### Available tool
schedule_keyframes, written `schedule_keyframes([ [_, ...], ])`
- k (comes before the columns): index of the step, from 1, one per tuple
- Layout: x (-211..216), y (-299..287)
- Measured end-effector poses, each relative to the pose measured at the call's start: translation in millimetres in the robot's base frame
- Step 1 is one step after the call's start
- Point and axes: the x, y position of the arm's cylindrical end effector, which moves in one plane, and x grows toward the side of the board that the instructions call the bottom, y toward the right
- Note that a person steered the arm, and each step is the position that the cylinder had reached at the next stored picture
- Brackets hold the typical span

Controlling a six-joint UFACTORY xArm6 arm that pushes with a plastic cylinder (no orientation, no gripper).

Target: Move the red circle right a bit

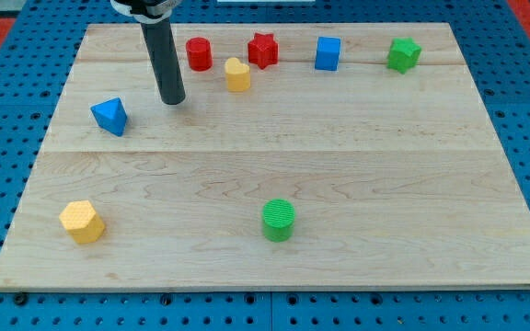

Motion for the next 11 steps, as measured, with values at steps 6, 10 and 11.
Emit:
schedule_keyframes([
  [6,-37.2,26.7],
  [10,-114.7,-11.3],
  [11,-114.7,-7.2],
])
